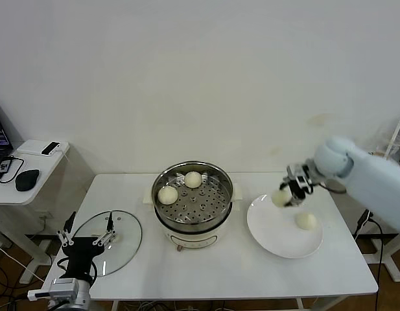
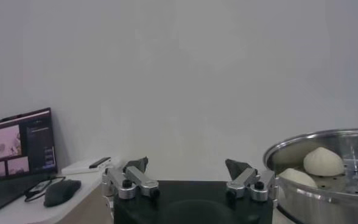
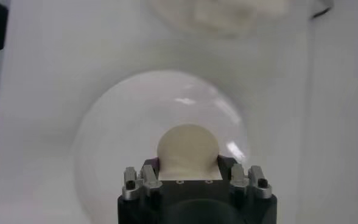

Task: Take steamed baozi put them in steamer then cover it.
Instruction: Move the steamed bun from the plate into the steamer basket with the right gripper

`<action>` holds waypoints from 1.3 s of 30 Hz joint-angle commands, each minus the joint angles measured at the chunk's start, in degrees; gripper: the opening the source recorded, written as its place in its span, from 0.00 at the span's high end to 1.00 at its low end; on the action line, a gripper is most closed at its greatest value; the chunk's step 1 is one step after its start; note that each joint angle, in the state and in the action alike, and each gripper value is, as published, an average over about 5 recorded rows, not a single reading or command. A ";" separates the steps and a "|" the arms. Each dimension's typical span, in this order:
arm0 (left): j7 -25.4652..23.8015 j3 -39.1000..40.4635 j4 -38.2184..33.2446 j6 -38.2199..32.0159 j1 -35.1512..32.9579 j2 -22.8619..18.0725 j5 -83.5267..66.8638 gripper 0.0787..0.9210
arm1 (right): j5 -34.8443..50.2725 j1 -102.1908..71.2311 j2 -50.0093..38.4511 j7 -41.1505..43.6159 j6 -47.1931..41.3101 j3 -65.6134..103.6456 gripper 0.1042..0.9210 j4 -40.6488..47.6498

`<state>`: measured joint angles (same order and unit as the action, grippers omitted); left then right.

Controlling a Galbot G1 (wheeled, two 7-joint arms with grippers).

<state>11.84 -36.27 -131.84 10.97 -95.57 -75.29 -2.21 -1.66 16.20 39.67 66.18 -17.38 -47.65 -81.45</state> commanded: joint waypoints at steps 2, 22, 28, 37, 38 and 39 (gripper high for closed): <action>0.01 -0.43 -0.12 0.00 -0.06 -0.13 0.02 0.12 | 6.65 17.93 11.34 -0.86 -1.03 -7.67 0.38 0.20; 0.01 -4.24 -0.69 -0.22 -1.31 -1.24 -0.38 0.12 | 3.90 4.77 33.15 -6.75 7.24 -14.19 0.38 6.39; 0.04 -4.07 -0.83 -0.21 -1.25 -1.68 -0.26 0.12 | -0.12 2.86 32.48 -7.00 12.48 -15.20 0.38 6.35; 0.07 -3.90 -0.96 -0.19 -1.25 -1.87 -0.18 0.12 | -1.75 1.36 31.62 -7.25 15.14 -15.58 0.38 4.56; 0.06 -3.87 -0.96 -0.20 -1.26 -1.87 -0.17 0.12 | -1.82 1.39 31.53 -7.22 15.36 -15.73 0.38 4.52; 0.06 -3.86 -0.95 -0.21 -1.26 -1.87 -0.18 0.12 | -1.88 1.42 31.48 -7.24 15.58 -15.87 0.38 4.53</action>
<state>11.92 -39.99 -132.82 10.74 -96.76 -77.15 -2.41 -1.85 18.91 69.54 59.23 -4.85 -62.69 -76.77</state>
